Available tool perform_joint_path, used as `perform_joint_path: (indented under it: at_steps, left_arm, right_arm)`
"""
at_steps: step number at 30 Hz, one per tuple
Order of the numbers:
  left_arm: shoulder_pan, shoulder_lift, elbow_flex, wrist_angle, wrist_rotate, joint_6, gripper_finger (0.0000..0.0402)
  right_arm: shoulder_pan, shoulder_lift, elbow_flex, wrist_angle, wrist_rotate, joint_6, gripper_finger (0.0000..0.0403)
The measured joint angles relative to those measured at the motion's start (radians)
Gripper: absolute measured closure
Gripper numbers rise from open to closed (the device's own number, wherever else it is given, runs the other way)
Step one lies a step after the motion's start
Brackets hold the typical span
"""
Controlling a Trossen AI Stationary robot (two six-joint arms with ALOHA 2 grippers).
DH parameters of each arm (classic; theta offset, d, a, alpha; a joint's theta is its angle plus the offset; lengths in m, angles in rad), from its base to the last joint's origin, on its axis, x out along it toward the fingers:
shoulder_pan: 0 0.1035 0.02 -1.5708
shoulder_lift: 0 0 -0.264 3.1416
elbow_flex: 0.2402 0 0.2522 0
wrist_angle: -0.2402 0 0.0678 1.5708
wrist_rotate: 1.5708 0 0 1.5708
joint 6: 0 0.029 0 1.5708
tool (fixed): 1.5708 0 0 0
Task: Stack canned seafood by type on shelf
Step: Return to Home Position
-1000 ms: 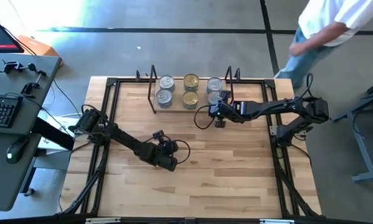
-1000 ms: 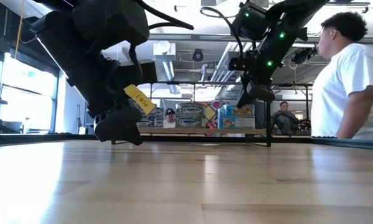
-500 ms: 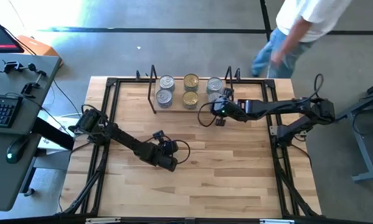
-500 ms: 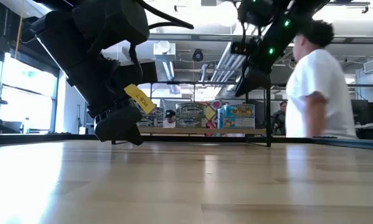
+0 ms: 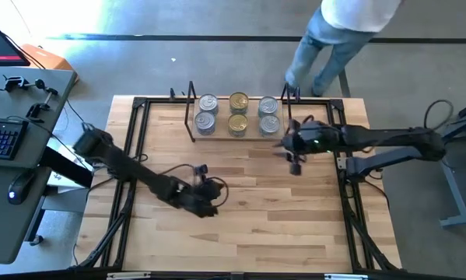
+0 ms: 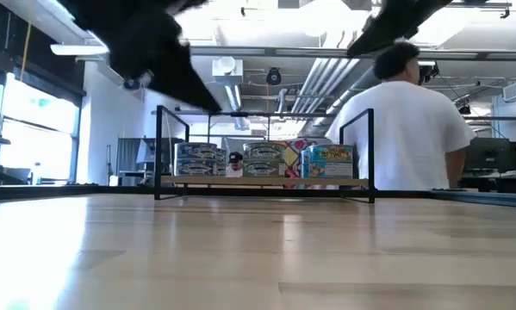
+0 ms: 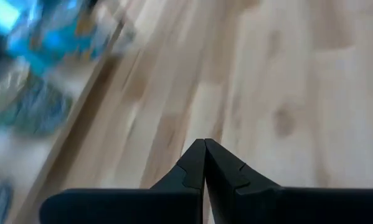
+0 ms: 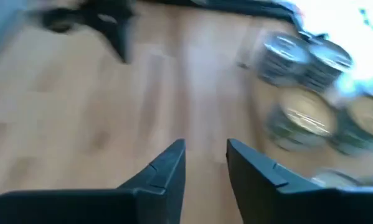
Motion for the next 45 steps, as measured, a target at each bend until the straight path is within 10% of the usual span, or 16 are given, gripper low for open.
perform_joint_path:
  at_steps: [9, 21, 38, 45]
  left_arm:
    - [0.060, -0.397, -0.416, 0.487, 0.178, 0.191, 0.0401]
    - [0.392, -1.109, -0.562, 0.177, 0.360, 0.267, 0.0401]
    - [0.433, -1.633, -0.730, -0.097, 0.409, 0.195, 0.0401]
    - [0.431, -1.646, -0.847, -0.038, 0.467, 0.136, 0.0401]
  right_arm:
    - [0.050, -0.388, -0.256, 0.090, -0.183, 0.096, 0.0366]
    - [-0.091, -0.879, -0.543, 0.136, -0.121, 0.336, 0.0401]
    - [-0.095, -0.994, -0.892, 0.556, -0.222, 0.407, 0.0402]
    - [-0.095, -0.995, -0.892, 0.567, -0.152, 0.392, 0.0402]
